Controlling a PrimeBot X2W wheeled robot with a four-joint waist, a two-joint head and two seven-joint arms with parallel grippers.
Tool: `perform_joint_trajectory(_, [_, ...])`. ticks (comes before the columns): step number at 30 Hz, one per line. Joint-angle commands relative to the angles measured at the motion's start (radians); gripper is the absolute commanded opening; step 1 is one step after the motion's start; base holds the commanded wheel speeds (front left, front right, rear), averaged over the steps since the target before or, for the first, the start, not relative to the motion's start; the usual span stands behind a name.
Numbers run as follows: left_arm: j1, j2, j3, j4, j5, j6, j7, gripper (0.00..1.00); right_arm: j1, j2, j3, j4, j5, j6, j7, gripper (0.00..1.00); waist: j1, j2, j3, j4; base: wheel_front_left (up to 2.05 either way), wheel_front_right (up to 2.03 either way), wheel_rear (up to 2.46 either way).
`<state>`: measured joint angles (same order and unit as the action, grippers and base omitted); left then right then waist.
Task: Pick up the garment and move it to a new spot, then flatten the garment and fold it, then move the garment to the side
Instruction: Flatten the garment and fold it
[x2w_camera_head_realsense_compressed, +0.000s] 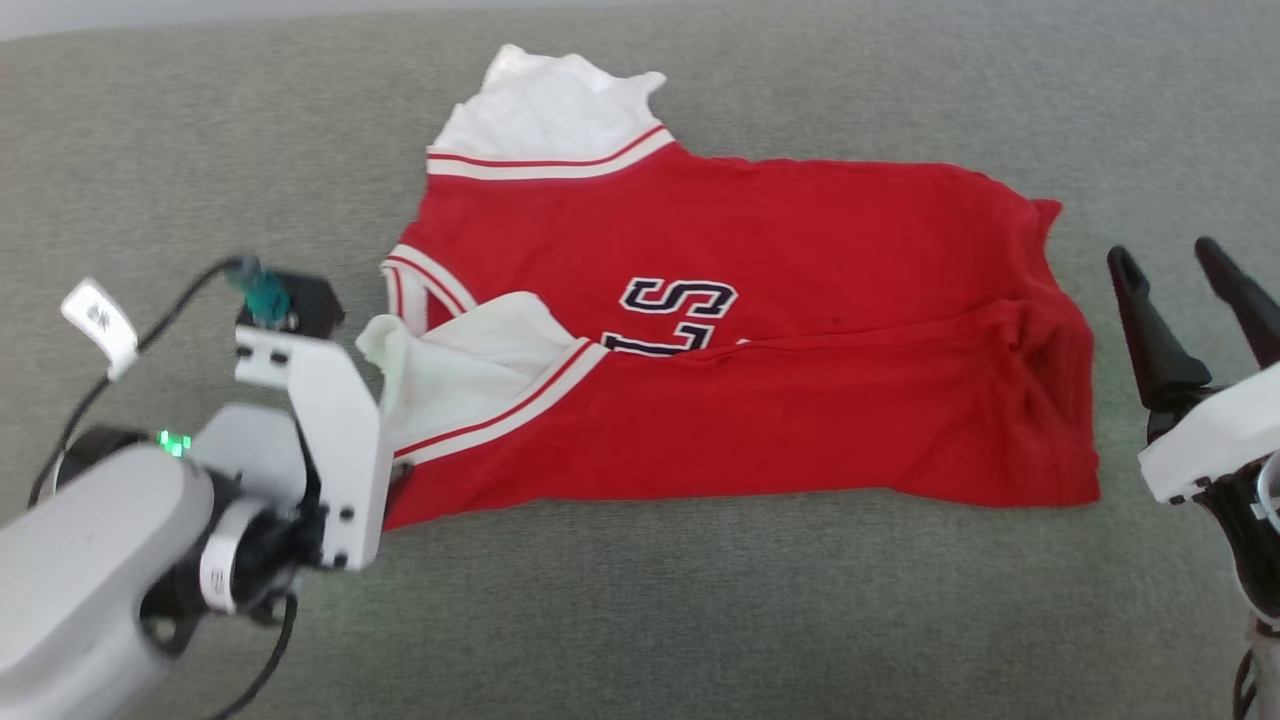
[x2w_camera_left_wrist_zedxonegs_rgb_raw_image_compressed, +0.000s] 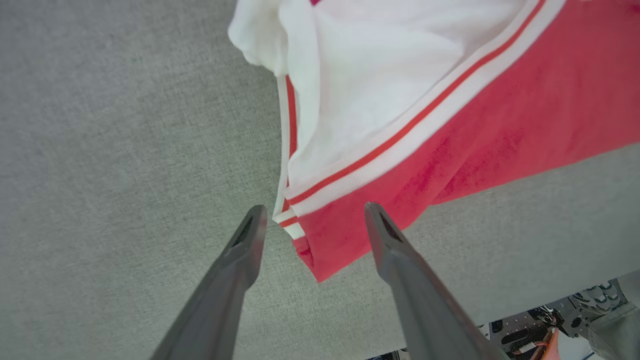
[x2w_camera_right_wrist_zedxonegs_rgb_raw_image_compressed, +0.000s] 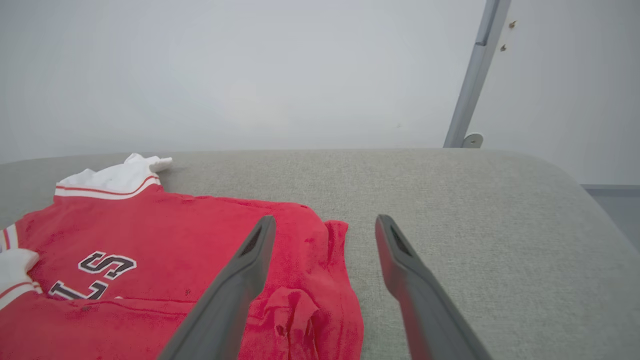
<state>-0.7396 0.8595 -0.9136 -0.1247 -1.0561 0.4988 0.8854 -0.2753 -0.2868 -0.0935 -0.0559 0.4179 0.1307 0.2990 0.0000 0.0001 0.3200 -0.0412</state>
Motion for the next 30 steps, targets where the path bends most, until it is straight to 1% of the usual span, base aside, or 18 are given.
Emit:
perform_joint_trajectory(1, [0.037,0.019,0.002,-0.023,-0.005,0.025,-0.01,1.0,0.018,0.022,-0.01,-0.03,-0.025,0.0,-0.05,1.0,0.0,-0.0001,0.009,-0.02,0.0,0.0,0.0])
perform_joint_trajectory(6, [0.093,0.035,0.02,-0.024,-0.019,0.069,-0.048,1.0,0.044,0.063,-0.042,-0.076,-0.067,0.0,-0.15,1.0,0.0,-0.0001,0.022,-0.054,0.0,0.0,0.0])
perform_joint_trajectory(9, [0.119,0.025,0.038,-0.002,-0.042,0.076,-0.078,1.0,0.063,0.089,-0.066,-0.092,-0.079,0.0,-0.178,1.0,0.0,-0.0001,0.028,-0.074,0.0,0.0,0.0])
perform_joint_trajectory(13, [0.147,0.023,0.047,0.04,-0.052,0.081,-0.098,1.0,0.09,0.111,-0.066,-0.095,-0.08,0.0,-0.159,1.0,0.0,-0.0001,0.035,-0.088,0.0,0.0,0.0])
perform_joint_trajectory(16, [0.174,0.01,0.056,0.099,-0.069,0.091,-0.119,1.0,0.117,0.106,-0.045,-0.091,-0.058,0.0,-0.111,1.0,0.0,-0.0001,0.039,-0.097,0.0,0.0,0.0])
perform_joint_trajectory(18, [0.198,-0.007,0.061,0.125,-0.104,0.087,-0.111,1.0,0.138,0.103,-0.029,-0.081,-0.034,0.0,-0.065,1.0,0.0,-0.0001,0.04,-0.1,0.0,0.0,0.0])
perform_joint_trajectory(19, [0.206,-0.012,0.056,0.128,-0.107,0.078,-0.107,0.22,0.146,0.103,-0.025,-0.076,-0.021,0.0,-0.038,1.0,0.0,-0.0001,0.04,-0.1,0.0,0.0,0.0])
perform_joint_trajectory(20, [0.213,-0.016,0.059,0.134,-0.113,0.081,-0.111,0.0,0.153,0.099,-0.019,-0.072,-0.011,0.0,-0.007,1.0,0.0,-0.0001,0.039,-0.099,0.0,0.0,0.0])
perform_joint_trajectory(26, [0.218,-0.034,0.049,0.136,-0.122,0.063,-0.11,0.0,0.168,0.08,0.013,-0.034,0.044,0.0,0.188,1.0,0.0,-0.0001,0.033,-0.08,0.0,0.0,0.0])
perform_joint_trajectory(30, [0.201,-0.05,0.043,0.126,-0.113,0.043,-0.114,0.0,0.137,0.063,0.013,0.008,0.046,0.0,0.304,1.0,0.0,-0.0001,0.033,-0.058,0.0,0.0,0.0])
